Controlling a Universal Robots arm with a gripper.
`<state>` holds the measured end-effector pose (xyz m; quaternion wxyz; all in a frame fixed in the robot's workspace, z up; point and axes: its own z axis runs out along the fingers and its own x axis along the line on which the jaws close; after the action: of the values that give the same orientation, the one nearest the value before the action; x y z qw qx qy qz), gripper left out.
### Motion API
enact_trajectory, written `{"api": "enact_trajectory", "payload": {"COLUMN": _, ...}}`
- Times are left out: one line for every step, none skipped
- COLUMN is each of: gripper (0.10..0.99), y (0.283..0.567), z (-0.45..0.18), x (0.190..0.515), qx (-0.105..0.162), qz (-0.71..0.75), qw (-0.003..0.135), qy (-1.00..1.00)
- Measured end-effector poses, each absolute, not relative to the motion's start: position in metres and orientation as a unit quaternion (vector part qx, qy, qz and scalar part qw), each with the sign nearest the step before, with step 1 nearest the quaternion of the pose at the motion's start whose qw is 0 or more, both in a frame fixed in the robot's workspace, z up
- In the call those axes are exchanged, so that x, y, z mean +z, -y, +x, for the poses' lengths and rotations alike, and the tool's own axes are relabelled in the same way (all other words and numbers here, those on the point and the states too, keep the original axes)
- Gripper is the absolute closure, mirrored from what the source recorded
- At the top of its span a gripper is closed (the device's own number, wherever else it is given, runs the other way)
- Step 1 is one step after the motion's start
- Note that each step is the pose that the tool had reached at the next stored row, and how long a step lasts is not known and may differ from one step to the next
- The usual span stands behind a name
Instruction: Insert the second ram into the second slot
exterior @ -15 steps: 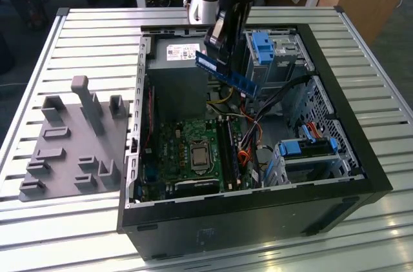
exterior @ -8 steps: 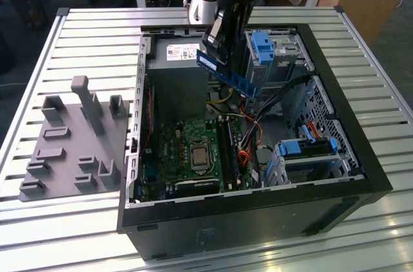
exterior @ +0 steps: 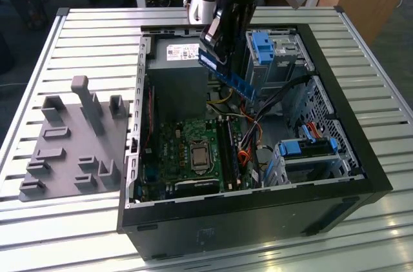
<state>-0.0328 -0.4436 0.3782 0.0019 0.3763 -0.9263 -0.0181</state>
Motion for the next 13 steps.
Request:
{"api": "enact_trajectory", "payload": {"gripper": 0.953, "y": 0.4436, "z": -0.0328, "x": 0.3782, "qx": -0.018, "qz": 0.372, "qw": 0.002, "qy": 0.928}}
{"api": "enact_trajectory", "payload": {"gripper": 0.953, "y": 0.4436, "z": -0.0328, "x": 0.3782, "qx": -0.018, "qz": 0.367, "qw": 0.002, "qy": 0.93}}
{"api": "enact_trajectory", "payload": {"gripper": 0.953, "y": 0.4437, "z": -0.0329, "x": 0.3782, "qx": -0.018, "qz": 0.361, "qw": 0.002, "qy": 0.932}}
{"api": "enact_trajectory", "payload": {"gripper": 0.953, "y": 0.4437, "z": -0.0329, "x": 0.3781, "qx": -0.017, "qz": 0.354, "qw": 0.002, "qy": 0.935}}
{"api": "enact_trajectory", "payload": {"gripper": 0.953, "y": 0.4437, "z": -0.0329, "x": 0.3782, "qx": -0.017, "qz": 0.348, "qw": 0.002, "qy": 0.937}}
{"api": "enact_trajectory", "payload": {"gripper": 0.953, "y": 0.4437, "z": -0.0329, "x": 0.3782, "qx": -0.016, "qz": 0.342, "qw": 0.002, "qy": 0.94}}
{"api": "enact_trajectory", "payload": {"gripper": 0.953, "y": 0.4437, "z": -0.0329, "x": 0.3782, "qx": -0.016, "qz": 0.336, "qw": 0.002, "qy": 0.942}}
{"api": "enact_trajectory", "payload": {"gripper": 0.953, "y": 0.4436, "z": -0.0328, "x": 0.3782, "qx": -0.016, "qz": 0.331, "qw": 0.002, "qy": 0.944}}
{"api": "enact_trajectory", "payload": {"gripper": 0.953, "y": 0.4436, "z": -0.0329, "x": 0.3782, "qx": -0.016, "qz": 0.325, "qw": 0.002, "qy": 0.946}}
{"api": "enact_trajectory", "payload": {"gripper": 0.953, "y": 0.4436, "z": -0.0328, "x": 0.3782, "qx": -0.016, "qz": 0.32, "qw": 0.002, "qy": 0.947}}
{"api": "enact_trajectory", "payload": {"gripper": 0.953, "y": 0.4436, "z": -0.0328, "x": 0.3781, "qx": -0.016, "qz": 0.314, "qw": 0.002, "qy": 0.949}}
{"api": "enact_trajectory", "payload": {"gripper": 0.953, "y": 0.4436, "z": -0.0328, "x": 0.3781, "qx": -0.016, "qz": 0.309, "qw": 0.002, "qy": 0.951}}
{"api": "enact_trajectory", "payload": {"gripper": 0.953, "y": 0.4436, "z": -0.0328, "x": 0.3781, "qx": -0.016, "qz": 0.304, "qw": 0.002, "qy": 0.953}}
